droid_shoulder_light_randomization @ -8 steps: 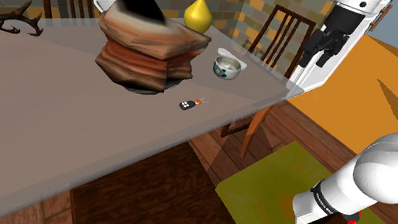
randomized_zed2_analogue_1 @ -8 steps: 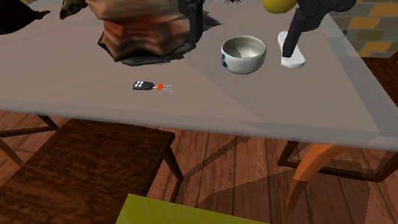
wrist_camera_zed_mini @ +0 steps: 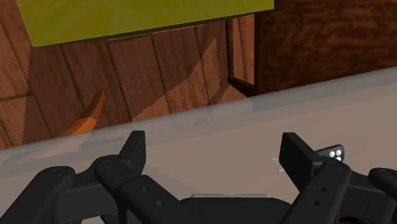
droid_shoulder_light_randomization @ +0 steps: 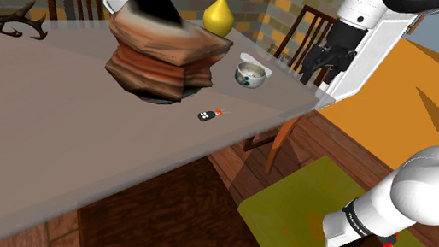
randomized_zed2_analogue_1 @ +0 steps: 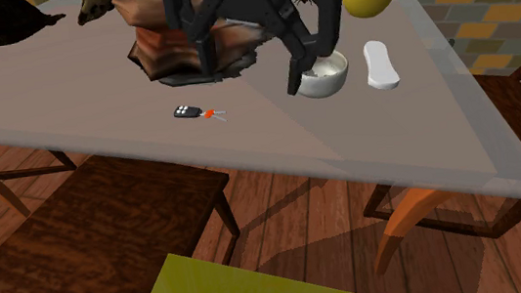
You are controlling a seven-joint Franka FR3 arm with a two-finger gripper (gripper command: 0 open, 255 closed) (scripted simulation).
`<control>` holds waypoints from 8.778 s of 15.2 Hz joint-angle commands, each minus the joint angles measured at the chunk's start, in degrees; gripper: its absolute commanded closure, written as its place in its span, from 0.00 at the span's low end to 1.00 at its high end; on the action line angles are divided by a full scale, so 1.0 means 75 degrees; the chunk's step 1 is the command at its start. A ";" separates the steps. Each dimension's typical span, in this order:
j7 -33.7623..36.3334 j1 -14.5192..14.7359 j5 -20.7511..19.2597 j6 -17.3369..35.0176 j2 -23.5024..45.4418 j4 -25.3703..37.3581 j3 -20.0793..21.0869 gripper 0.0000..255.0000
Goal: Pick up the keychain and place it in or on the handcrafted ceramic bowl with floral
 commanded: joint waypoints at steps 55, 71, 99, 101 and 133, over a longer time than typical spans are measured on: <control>0.8676 0.0131 -0.0889 0.3446 0.6752 0.3012 0.2535 0.00; 1.1399 0.0006 -0.0025 0.3731 0.6836 0.2643 0.2117 0.00; 1.2921 0.0474 -0.1203 0.4294 0.6381 0.2078 0.2273 0.00; 1.2935 0.0478 -0.1224 0.4348 0.6419 0.2059 0.2269 0.00; 1.2635 0.0422 -0.0808 0.2793 0.5581 0.2837 0.2300 1.00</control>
